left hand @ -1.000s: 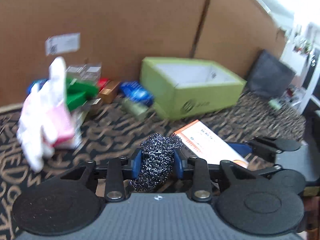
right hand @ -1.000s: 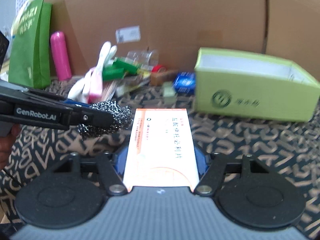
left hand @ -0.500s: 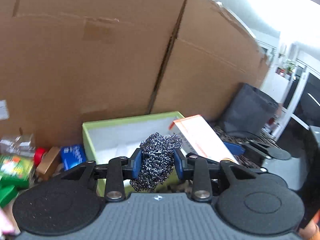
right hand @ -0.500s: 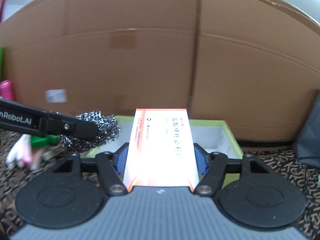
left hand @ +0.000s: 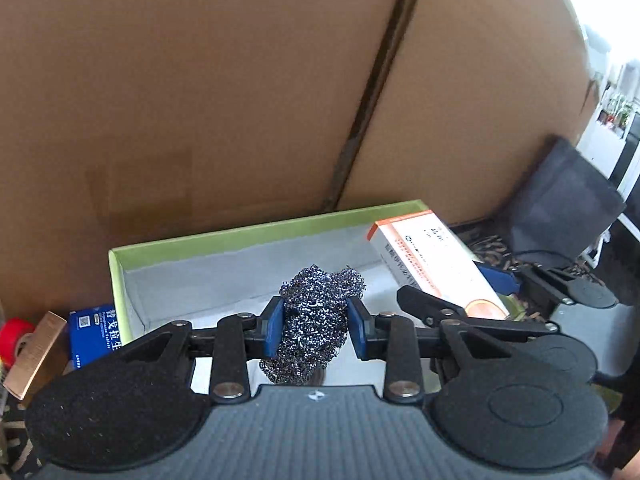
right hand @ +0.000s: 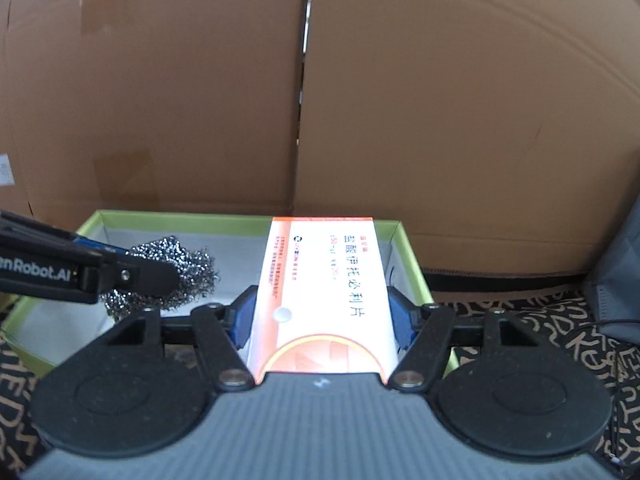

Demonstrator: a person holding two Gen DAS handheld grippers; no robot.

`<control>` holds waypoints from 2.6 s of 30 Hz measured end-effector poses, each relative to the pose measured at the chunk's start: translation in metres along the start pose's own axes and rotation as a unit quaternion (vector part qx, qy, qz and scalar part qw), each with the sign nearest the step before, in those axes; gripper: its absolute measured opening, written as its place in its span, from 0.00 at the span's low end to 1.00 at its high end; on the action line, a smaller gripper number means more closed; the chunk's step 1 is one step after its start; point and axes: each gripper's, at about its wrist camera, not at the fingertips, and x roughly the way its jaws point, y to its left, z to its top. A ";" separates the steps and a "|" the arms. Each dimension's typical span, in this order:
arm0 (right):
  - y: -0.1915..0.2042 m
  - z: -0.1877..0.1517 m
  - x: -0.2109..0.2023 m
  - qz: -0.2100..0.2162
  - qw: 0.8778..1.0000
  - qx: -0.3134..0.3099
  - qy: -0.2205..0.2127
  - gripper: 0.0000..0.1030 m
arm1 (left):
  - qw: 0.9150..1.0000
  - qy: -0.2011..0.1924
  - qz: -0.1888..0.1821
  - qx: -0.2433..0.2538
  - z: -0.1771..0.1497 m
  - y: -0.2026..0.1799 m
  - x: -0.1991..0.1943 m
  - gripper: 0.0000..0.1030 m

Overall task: Organize objects
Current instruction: 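Lower the scrubber and medicine box into the green box and open both grippers, then move both tools back toward the white gloves, then grasp one white glove with the left gripper while the right grasps the other glove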

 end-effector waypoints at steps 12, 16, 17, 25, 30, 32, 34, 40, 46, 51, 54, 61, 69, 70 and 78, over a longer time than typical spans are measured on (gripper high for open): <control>-0.006 -0.007 -0.025 -0.002 0.998 0.002 -0.057 0.97 | 0.997 -0.074 -0.013 -0.027 -0.013 0.009 -0.044 0.84; 0.001 -0.017 -0.085 0.020 0.991 0.029 -0.127 1.00 | 0.991 -0.133 -0.005 -0.028 -0.034 0.005 -0.093 0.94; 0.005 -0.021 -0.097 0.026 0.990 0.032 -0.137 1.00 | 0.989 -0.143 0.000 -0.029 -0.042 0.004 -0.104 0.94; 0.049 -0.063 -0.149 0.098 0.984 0.038 -0.143 1.00 | 0.984 -0.166 0.052 -0.034 -0.110 0.018 -0.183 0.95; 0.096 -0.092 -0.171 0.125 0.986 0.012 -0.111 1.00 | 0.980 -0.159 0.113 -0.037 -0.150 0.043 -0.212 0.95; 0.111 -0.103 -0.172 0.140 0.985 0.003 -0.096 1.00 | 0.977 -0.153 0.143 -0.048 -0.162 0.061 -0.222 0.95; 0.127 -0.109 -0.172 0.154 0.984 0.001 -0.084 1.00 | 0.971 -0.148 0.173 -0.069 -0.170 0.083 -0.231 0.95; 0.164 -0.123 -0.171 0.178 0.982 -0.008 -0.065 1.00 | 0.952 -0.134 0.238 -0.135 -0.183 0.154 -0.243 0.94; 0.199 -0.124 -0.167 0.180 0.981 -0.047 -0.063 1.00 | 0.954 -0.106 0.230 -0.159 -0.170 0.204 -0.224 0.67; 0.238 -0.111 -0.154 0.195 0.975 -0.083 -0.068 0.80 | 0.972 -0.065 0.160 -0.162 -0.176 0.218 -0.224 0.05; 0.267 -0.099 -0.135 0.213 0.970 -0.101 -0.064 0.67 | 0.978 -0.063 0.152 -0.126 -0.188 0.205 -0.248 0.05; 0.338 -0.066 -0.074 0.234 0.961 -0.133 -0.060 0.51 | 0.988 -0.043 0.122 -0.090 -0.221 0.185 -0.287 0.05; 0.332 -0.064 -0.064 0.269 0.958 -0.096 -0.036 0.07 | 0.990 -0.044 0.091 -0.097 -0.228 0.180 -0.293 0.05; 0.324 -0.067 -0.075 0.272 0.957 -0.095 -0.042 0.07 | 0.991 -0.043 0.084 -0.097 -0.227 0.178 -0.293 0.05; 0.222 -0.113 -0.158 0.246 0.967 -0.067 -0.001 0.07 | 0.997 -0.014 0.008 -0.077 -0.240 0.139 -0.289 0.06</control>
